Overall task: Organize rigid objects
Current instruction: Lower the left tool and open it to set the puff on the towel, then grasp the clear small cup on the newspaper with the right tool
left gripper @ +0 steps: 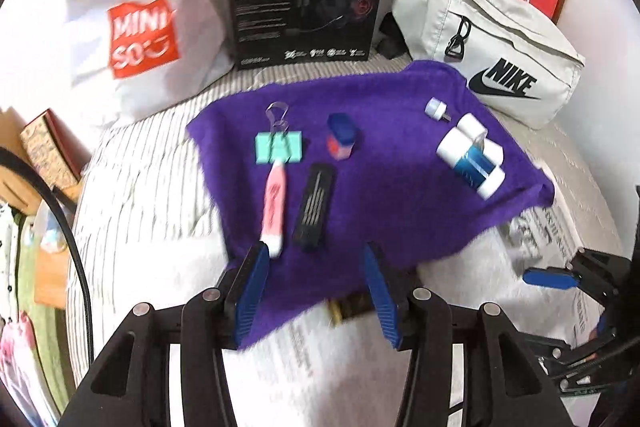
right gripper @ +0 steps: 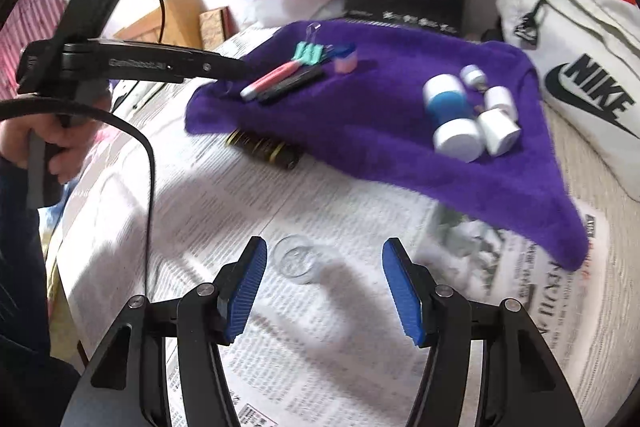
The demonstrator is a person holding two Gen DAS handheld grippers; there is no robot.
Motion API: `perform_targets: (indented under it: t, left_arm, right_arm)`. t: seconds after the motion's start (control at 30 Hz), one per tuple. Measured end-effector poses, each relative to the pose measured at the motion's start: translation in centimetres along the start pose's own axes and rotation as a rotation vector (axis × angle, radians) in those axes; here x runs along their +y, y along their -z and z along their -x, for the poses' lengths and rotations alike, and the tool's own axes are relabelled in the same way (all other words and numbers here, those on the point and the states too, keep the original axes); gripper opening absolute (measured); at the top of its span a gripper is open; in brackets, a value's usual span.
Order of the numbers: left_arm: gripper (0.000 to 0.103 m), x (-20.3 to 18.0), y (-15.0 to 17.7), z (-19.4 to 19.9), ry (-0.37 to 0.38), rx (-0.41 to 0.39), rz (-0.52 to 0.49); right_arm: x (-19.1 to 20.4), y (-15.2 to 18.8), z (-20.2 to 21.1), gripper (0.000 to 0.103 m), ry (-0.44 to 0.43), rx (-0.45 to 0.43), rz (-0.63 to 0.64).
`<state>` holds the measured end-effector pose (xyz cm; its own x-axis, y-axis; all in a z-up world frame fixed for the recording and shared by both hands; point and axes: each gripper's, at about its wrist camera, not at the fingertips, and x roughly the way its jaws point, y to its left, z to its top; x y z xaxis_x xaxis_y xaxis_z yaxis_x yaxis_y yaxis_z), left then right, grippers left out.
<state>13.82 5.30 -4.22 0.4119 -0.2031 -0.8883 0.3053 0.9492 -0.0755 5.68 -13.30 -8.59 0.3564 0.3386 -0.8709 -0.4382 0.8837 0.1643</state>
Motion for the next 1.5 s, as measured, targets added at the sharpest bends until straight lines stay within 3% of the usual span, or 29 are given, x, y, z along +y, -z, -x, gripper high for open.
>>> perform_targets:
  t: [0.17,0.23,0.3,0.37,0.4,0.97,1.03,1.17,1.37,1.5]
  left_arm:
    - [0.047,0.9,2.9,0.4,0.002,0.013,0.045]
    - [0.047,1.0,3.9,0.3,0.005,0.024,0.058]
    - [0.047,0.9,4.5,0.2,0.01,0.032,0.064]
    - [0.047,0.9,4.7,0.0,0.019,0.039,0.076]
    - [0.047,0.8,4.8,-0.1,0.021,0.042,0.081]
    - [0.048,-1.9,4.1,-4.1,0.073,0.055,-0.024]
    - [0.051,-2.1,3.7,-4.4,0.085,0.059,-0.04]
    - [0.055,-2.6,3.9,-4.3,0.077,0.052,-0.091]
    - [0.055,-3.9,4.6,-3.5,0.153,0.046,-0.148]
    - [0.055,-4.4,4.9,-3.2,0.124,0.042,-0.18]
  right_arm:
    - [0.7,0.7,-1.7,0.059,0.023,0.024,0.019]
    - [1.0,0.8,-1.8,0.058,0.041,-0.012,0.039]
    - [1.2,0.8,-1.9,0.052,0.058,-0.016,0.053]
    - [1.6,0.7,-2.0,0.029,0.084,-0.025,0.092]
    - [1.6,0.7,-1.9,0.027,0.079,-0.025,0.095]
    - [-3.8,3.9,2.1,0.027,0.111,-0.021,-0.064]
    - [-4.2,4.1,2.0,0.027,0.116,-0.012,-0.075]
    - [-4.5,4.3,2.0,0.027,0.105,-0.017,-0.094]
    - [-4.7,4.5,2.3,0.027,0.089,-0.021,-0.101]
    - [-5.2,4.7,2.5,0.027,0.089,-0.021,-0.114]
